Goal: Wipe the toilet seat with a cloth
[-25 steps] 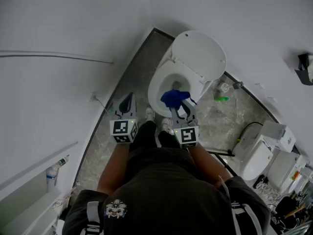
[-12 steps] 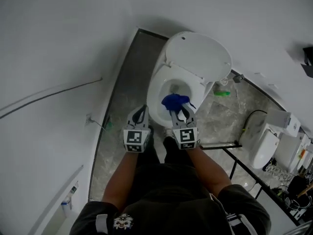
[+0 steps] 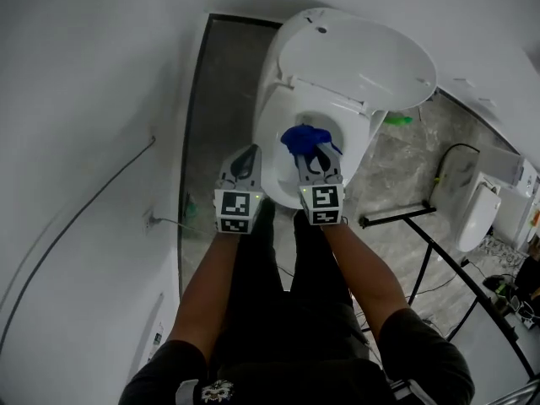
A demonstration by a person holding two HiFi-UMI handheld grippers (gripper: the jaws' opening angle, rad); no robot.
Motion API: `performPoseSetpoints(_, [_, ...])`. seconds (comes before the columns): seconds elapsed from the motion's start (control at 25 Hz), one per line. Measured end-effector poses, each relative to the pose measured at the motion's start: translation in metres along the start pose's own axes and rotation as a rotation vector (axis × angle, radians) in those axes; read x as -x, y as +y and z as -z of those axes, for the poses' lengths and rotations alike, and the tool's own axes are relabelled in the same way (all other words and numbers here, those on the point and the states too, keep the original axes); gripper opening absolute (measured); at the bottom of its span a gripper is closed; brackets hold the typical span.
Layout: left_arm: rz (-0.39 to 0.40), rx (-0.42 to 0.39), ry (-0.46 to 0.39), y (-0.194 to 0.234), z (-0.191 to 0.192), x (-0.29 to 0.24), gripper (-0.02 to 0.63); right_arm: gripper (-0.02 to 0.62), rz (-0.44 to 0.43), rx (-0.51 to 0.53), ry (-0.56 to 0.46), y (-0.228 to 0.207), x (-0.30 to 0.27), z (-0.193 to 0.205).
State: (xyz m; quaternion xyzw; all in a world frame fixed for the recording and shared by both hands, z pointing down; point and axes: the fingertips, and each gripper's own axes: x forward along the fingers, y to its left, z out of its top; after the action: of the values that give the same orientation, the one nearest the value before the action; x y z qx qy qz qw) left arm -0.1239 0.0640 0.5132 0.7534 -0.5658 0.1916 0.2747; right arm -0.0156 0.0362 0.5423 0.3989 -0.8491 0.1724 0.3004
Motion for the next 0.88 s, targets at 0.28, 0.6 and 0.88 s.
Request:
performPoseSetpoints(0.28, [0.082, -0.043, 0.053, -0.011, 0.03, -0.056, 0.01, 0.091, 0.05, -0.024, 0.103, -0.036, -0.071, 0.041])
performPoseSetpoints(0.6, [0.069, -0.007, 0.078, -0.004, 0.06, -0.073, 0.011, 0.091, 0.049, -0.015, 0.118, -0.061, -0.129, 0.051])
performPoseSetpoints(0.88, [0.065, -0.039, 0.085, 0.0, 0.072, -0.081, 0.011, 0.091, 0.049, -0.018, 0.107, -0.066, -0.151, 0.053])
